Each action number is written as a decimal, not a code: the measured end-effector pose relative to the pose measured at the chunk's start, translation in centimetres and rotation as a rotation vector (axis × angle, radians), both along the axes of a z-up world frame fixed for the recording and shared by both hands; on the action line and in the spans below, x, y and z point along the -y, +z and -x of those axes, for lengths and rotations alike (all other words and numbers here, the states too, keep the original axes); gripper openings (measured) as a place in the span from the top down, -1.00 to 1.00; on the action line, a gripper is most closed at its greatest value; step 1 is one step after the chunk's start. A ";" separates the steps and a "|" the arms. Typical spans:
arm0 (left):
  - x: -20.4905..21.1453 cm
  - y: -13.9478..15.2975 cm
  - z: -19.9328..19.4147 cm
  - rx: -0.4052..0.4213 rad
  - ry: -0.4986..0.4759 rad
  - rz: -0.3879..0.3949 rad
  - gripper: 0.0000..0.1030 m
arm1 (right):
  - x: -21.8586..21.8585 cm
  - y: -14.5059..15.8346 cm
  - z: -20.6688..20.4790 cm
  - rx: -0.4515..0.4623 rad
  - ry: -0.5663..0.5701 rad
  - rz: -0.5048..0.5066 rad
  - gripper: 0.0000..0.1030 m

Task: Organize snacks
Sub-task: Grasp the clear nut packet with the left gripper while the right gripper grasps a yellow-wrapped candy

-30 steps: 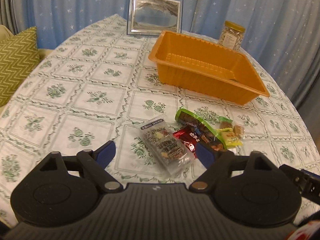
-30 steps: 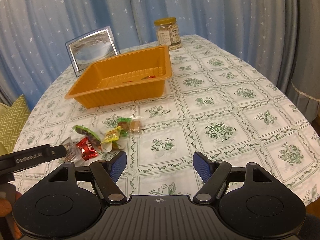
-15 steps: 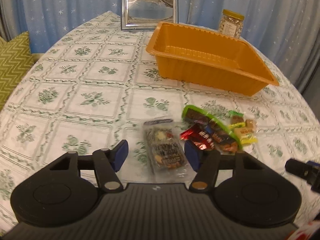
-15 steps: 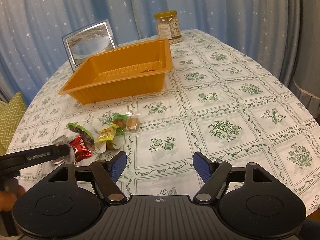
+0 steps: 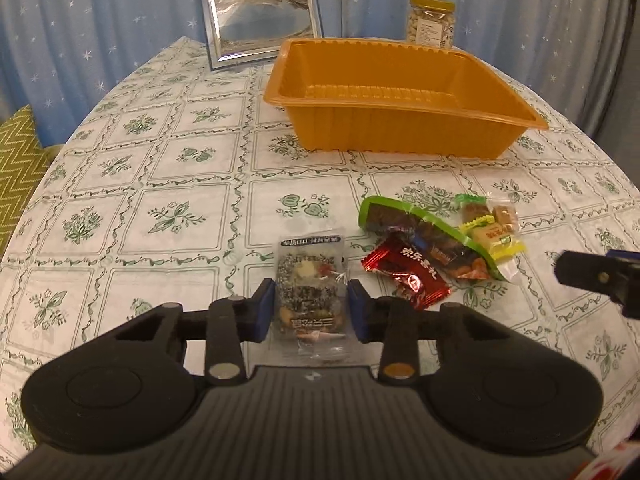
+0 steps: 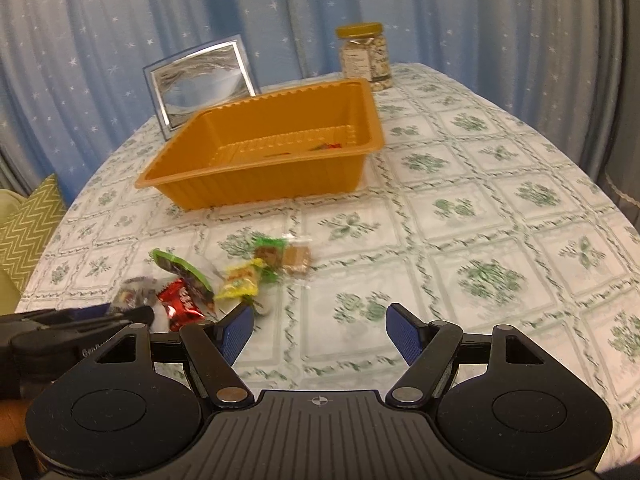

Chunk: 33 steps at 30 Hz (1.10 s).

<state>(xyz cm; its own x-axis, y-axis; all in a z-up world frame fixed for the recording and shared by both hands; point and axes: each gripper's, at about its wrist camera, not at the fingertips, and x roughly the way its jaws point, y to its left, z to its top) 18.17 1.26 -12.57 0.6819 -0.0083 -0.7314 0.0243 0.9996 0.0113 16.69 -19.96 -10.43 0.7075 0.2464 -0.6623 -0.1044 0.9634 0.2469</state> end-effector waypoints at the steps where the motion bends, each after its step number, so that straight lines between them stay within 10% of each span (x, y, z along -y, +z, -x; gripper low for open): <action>1: -0.2 0.1 0.2 0.001 0.005 0.003 0.33 | -0.3 0.0 -0.3 0.005 0.009 -0.007 -0.42; 12: -1.2 0.8 1.5 0.007 0.025 0.028 0.33 | -4.0 -0.4 -4.9 -0.009 0.113 0.028 0.37; 33: -0.2 1.8 3.8 0.009 -0.002 0.052 0.33 | -3.2 -0.2 -1.8 0.004 0.125 0.096 0.79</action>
